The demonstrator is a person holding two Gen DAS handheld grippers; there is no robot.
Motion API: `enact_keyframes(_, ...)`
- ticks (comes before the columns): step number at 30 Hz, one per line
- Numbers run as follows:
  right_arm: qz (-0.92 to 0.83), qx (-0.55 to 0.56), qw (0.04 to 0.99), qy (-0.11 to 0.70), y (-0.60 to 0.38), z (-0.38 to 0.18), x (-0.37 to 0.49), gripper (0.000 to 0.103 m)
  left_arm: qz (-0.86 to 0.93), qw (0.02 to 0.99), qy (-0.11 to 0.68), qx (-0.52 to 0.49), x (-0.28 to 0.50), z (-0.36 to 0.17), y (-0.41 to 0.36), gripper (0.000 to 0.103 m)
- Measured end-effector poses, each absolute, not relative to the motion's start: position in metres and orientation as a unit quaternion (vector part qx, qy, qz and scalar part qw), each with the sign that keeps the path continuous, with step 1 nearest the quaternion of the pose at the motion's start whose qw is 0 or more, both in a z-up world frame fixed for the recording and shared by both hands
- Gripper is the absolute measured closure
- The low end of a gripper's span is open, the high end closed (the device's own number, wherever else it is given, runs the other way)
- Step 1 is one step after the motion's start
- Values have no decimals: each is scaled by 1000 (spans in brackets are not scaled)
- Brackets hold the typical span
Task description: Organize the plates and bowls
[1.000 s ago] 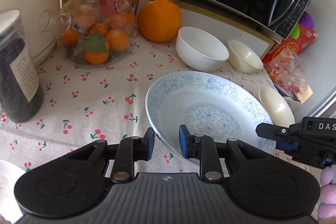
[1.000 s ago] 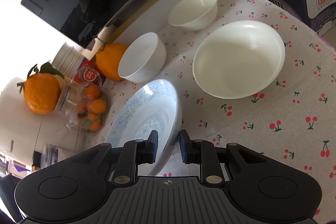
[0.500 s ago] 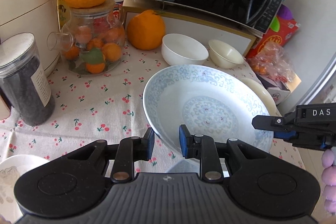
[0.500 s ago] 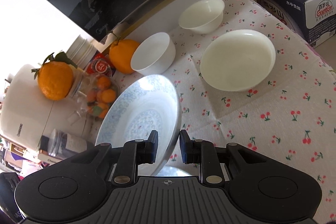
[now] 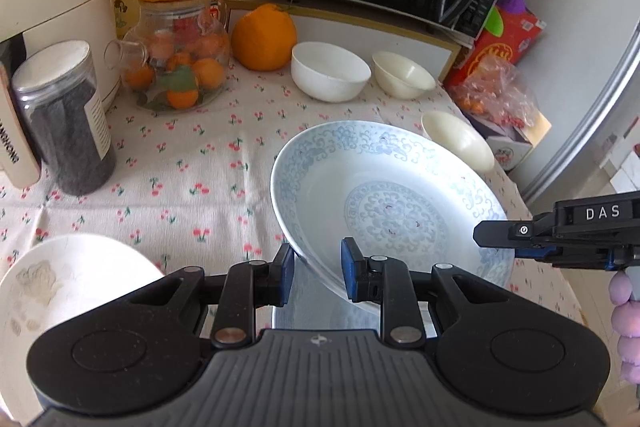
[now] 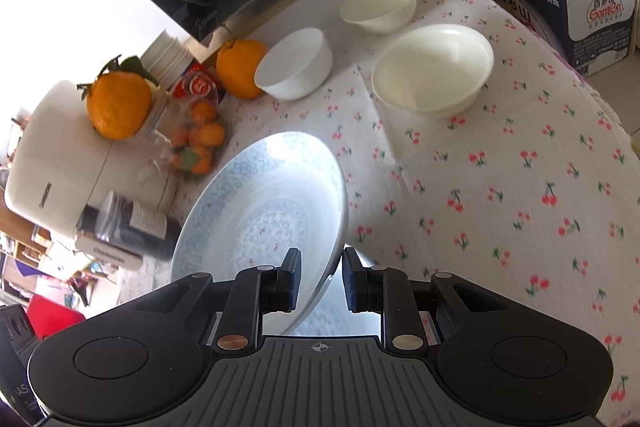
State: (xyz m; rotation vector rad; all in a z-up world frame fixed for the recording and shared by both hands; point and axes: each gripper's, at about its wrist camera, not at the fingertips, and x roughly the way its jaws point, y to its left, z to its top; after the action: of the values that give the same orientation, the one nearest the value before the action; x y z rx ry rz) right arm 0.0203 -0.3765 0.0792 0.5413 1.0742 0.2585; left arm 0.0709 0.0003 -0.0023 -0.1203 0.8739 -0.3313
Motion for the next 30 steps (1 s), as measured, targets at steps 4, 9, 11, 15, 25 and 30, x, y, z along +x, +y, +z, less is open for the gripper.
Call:
enact_keyframes(4, 120, 246, 813, 515, -376, 77, 9, 81, -161, 888, 427, -53, 62, -4, 1, 81)
enact_keyframes(9, 115, 234, 805, 533, -376, 72, -5, 81, -164, 885, 434, -38, 51, -6, -3, 81)
enact_keyframes(11, 115, 230, 802, 539, -377, 71, -9, 81, -166, 882, 440, -31, 46, -9, -4, 81)
enact_keyframes(15, 118, 218, 801, 545, -376, 70, -15, 81, -168, 876, 452, -14, 37, -14, -6, 81)
enact_keyframes(25, 114, 168, 804, 559, -360, 67, -23, 81, -156, 875, 459, 23, 24, -16, -13, 80)
enact_keyframes(30, 112, 151, 807, 560, -354, 66, -24, 81, -147, 873, 463, 38, 22, -18, -15, 80)
